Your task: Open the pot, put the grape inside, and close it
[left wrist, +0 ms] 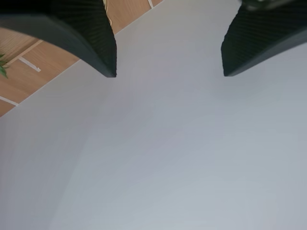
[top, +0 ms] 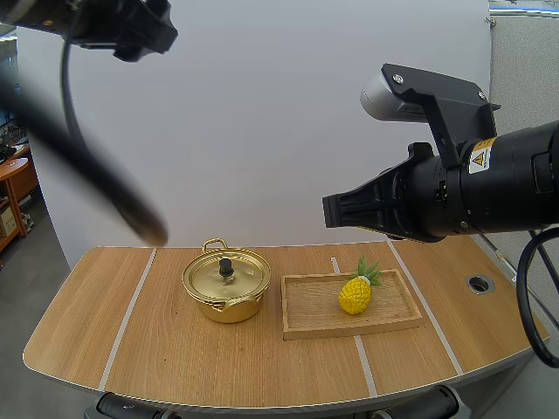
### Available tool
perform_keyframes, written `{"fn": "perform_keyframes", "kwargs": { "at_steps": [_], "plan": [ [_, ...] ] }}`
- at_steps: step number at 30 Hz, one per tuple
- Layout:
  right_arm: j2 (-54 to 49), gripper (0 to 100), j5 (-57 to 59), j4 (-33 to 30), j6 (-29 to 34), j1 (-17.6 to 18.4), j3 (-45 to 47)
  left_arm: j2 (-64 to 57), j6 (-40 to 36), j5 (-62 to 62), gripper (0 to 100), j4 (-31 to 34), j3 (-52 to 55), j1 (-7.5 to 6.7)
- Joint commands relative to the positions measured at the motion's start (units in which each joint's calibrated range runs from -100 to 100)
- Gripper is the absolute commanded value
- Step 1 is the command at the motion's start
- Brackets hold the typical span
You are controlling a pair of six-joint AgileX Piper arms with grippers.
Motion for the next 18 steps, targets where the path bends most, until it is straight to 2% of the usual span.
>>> {"fn": "perform_keyframes", "kwargs": {
  "at_steps": [1,6,18],
  "plan": [
    [-0.49,0,0.0,0.29,-0.05,-0.2,-0.05,-7.52,-2.45,0.02,100,0.07,-0.23,-0.08],
    [-0.49,0,0.0,0.29,-0.05,-0.2,-0.05,-12.43,-2.82,0.02,100,0.33,1.63,-0.08],
    [-0.49,0,0.0,0.29,-0.05,-0.29,-0.05,-21.76,-2.82,0.02,100,0.33,18.5,0.0]
  ]
}}
